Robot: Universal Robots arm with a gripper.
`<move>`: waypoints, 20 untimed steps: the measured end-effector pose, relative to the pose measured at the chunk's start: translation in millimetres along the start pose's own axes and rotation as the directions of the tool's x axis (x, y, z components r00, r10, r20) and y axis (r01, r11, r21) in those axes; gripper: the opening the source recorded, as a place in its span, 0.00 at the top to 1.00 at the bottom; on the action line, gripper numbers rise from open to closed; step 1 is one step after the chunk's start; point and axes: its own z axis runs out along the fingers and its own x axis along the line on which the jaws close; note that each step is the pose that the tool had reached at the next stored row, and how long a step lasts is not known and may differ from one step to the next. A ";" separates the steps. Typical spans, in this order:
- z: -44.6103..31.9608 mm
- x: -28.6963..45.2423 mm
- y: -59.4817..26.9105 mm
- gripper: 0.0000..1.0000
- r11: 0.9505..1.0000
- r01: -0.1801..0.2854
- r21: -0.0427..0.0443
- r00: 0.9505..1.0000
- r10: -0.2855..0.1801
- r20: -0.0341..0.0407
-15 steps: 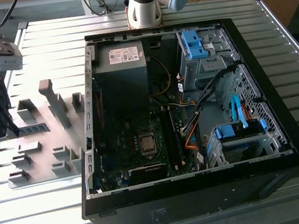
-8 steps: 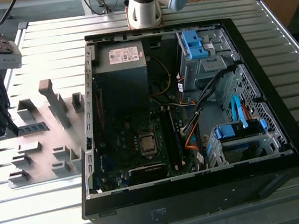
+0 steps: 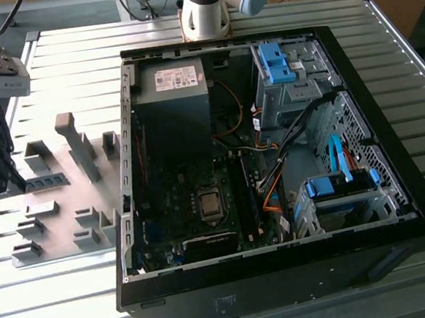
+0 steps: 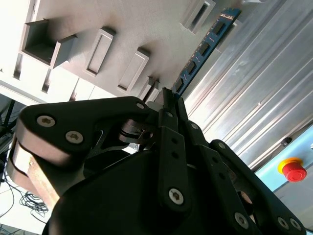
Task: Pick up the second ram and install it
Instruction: 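Pick up the second ram and move it above second insertion slot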
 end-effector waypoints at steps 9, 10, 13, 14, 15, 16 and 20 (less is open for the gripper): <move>-1.7 -0.1 0.1 0.86 1.000 0.000 0.000 1.000 0.000 0.000; -1.8 -0.1 0.1 0.86 1.000 0.000 0.000 1.000 0.000 0.000; -2.2 -0.1 0.1 0.86 1.000 0.000 0.000 1.000 0.000 0.000; -2.3 0.0 0.1 0.86 1.000 0.000 0.000 1.000 0.000 0.000; -2.8 -0.1 0.1 0.86 1.000 0.000 0.000 1.000 0.000 0.000; -3.4 -0.1 0.1 0.86 1.000 0.000 0.000 1.000 0.000 0.000; -5.6 -0.1 0.1 0.86 1.000 0.000 0.000 1.000 0.000 0.000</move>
